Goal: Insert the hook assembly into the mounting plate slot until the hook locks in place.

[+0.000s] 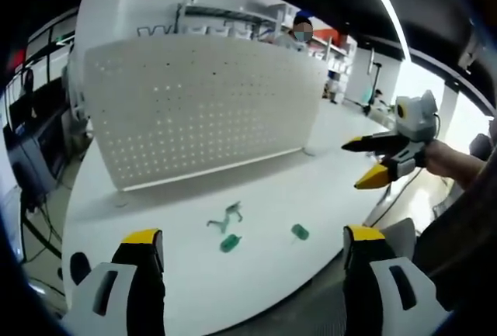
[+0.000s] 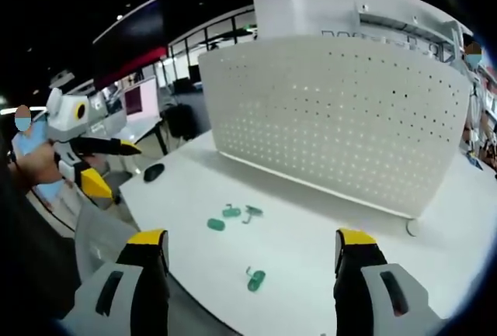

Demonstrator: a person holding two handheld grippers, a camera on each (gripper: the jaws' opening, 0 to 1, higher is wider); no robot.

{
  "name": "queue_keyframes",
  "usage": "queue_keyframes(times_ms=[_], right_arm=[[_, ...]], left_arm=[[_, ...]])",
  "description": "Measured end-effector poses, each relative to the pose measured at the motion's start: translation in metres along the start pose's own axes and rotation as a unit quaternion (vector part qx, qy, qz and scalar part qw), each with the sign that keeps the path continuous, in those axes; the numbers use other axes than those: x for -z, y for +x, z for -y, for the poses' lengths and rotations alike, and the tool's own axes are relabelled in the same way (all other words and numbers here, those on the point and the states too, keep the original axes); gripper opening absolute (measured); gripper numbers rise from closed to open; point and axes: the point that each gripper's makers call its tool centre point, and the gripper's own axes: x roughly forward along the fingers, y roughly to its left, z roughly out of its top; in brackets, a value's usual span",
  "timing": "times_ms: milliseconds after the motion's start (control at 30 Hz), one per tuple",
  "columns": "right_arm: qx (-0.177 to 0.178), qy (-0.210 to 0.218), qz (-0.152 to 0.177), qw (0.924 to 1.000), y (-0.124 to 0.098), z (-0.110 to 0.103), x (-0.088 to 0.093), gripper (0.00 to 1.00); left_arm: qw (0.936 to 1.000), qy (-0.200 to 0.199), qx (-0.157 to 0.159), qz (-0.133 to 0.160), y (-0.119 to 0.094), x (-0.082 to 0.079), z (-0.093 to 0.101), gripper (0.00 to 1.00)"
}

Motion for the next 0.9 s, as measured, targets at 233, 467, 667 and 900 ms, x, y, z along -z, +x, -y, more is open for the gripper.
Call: queue_keyframes(times_ms=[233,467,667,900], right_arm=[[-0.011,-0.013,-0.035,0.9992,0.009,-0.008,0.023,0.88],[-0.034,0.006,-0.047,0.9983,0.024,-0.015,0.048,0.82],[-0.044,0.023,-0.059,0.997,0.038,-0.019,0.071,0.76],[-0.052,0.036,-0.072,0.9954,0.047,-0.022,0.086,0.72]], left_arm=[[1.0,-0.003,0.003,-0.005,0.002,0.005,0.002,0.98],[0.9999,-0.007,0.005,-0.01,0.004,0.008,0.001,0.97],[0.9999,-0.007,0.007,-0.014,0.006,0.009,0.0,0.97],[0.9998,-0.006,0.007,-0.02,0.007,0.011,0.0,0.97]])
